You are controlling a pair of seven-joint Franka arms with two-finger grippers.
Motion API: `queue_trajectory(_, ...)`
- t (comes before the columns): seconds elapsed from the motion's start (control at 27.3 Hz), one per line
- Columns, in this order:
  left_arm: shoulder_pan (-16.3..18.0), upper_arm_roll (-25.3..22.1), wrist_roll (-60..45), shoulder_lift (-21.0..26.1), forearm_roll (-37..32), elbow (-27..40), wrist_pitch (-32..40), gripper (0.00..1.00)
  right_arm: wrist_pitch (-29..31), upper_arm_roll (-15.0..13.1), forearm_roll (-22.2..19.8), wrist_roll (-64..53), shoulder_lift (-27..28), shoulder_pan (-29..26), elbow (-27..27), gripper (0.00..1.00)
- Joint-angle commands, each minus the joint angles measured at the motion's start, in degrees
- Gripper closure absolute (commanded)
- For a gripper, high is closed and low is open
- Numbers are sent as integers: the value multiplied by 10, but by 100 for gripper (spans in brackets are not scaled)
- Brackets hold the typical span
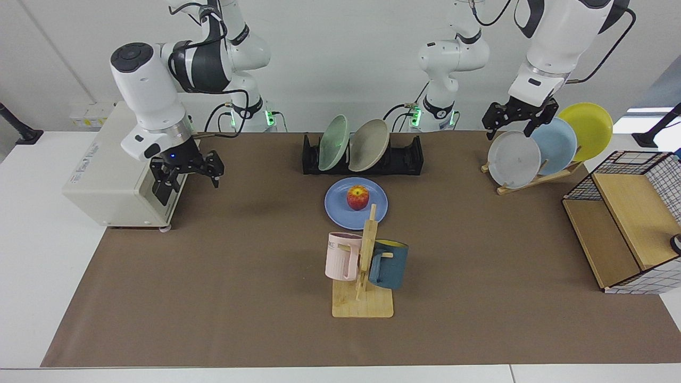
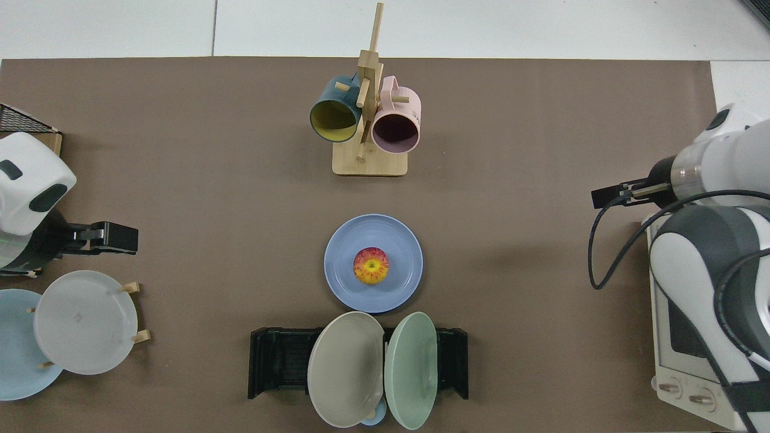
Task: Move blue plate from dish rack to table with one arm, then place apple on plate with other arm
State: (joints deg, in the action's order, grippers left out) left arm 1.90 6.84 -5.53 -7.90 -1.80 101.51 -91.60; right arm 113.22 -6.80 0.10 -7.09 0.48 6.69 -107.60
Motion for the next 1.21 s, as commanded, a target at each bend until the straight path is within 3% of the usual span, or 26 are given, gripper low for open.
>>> queue_trajectory(0.0,-2,-2,7,-3,7,5,-5,0,-42,11,-7,4,-10,-8,20,0)
queue_trajectory(0.29,-2,-2,7,-2,7,5,-5,0,-173,13,3,40,-9,-2,105,0)
queue_trajectory(0.55,-3,-2,7,-2,7,5,-5,0,-215,20,3,45,-9,-2,173,0)
queue_trajectory(1.17,-4,-2,6,-2,7,5,-5,0,-186,18,7,102,-20,-9,134,0)
